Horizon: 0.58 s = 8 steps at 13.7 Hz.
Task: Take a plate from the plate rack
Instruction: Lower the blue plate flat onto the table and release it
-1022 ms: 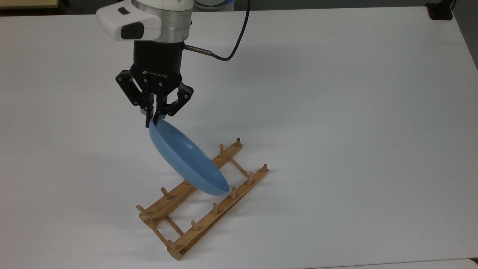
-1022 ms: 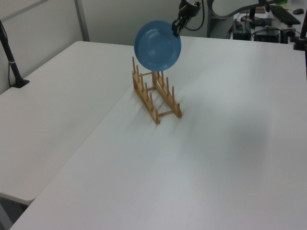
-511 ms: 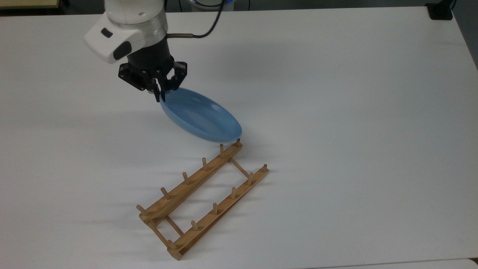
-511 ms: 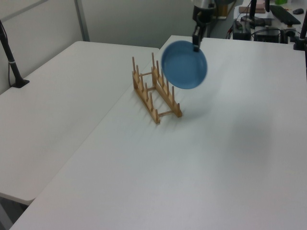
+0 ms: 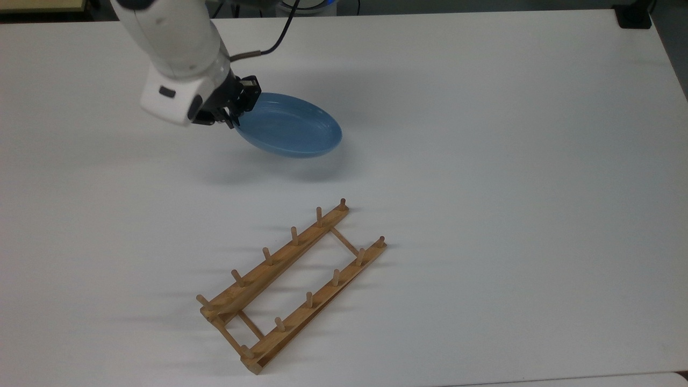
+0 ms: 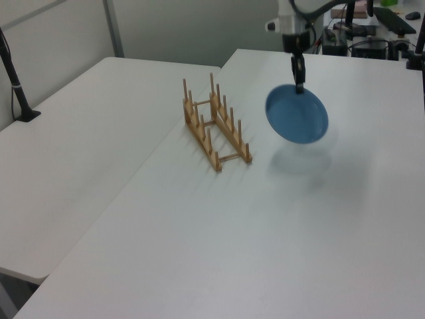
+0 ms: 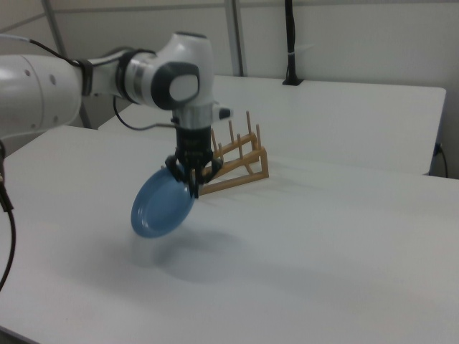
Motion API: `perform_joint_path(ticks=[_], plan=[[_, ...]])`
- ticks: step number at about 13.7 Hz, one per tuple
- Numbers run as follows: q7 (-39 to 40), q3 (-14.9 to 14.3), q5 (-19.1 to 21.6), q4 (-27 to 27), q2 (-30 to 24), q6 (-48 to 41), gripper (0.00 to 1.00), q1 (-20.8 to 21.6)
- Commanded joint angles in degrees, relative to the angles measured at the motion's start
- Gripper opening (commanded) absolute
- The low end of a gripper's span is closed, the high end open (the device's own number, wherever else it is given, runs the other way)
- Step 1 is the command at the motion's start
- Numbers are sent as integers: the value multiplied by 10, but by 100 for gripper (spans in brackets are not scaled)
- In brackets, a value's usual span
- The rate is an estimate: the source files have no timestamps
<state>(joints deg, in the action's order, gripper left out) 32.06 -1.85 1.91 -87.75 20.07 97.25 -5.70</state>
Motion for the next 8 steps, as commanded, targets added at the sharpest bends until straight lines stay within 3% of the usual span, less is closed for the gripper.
perform_joint_path(ticks=[1,5,6,7,8], plan=[[58,-6,-21,-6,39,-15,0,-3],[56,-6,-56,-5,71,-16,2,-3],[53,-6,-57,-5,71,-17,10,-1],[33,-7,-59,-5,71,-17,39,2],[6,-6,-65,-4,70,-16,49,3]])
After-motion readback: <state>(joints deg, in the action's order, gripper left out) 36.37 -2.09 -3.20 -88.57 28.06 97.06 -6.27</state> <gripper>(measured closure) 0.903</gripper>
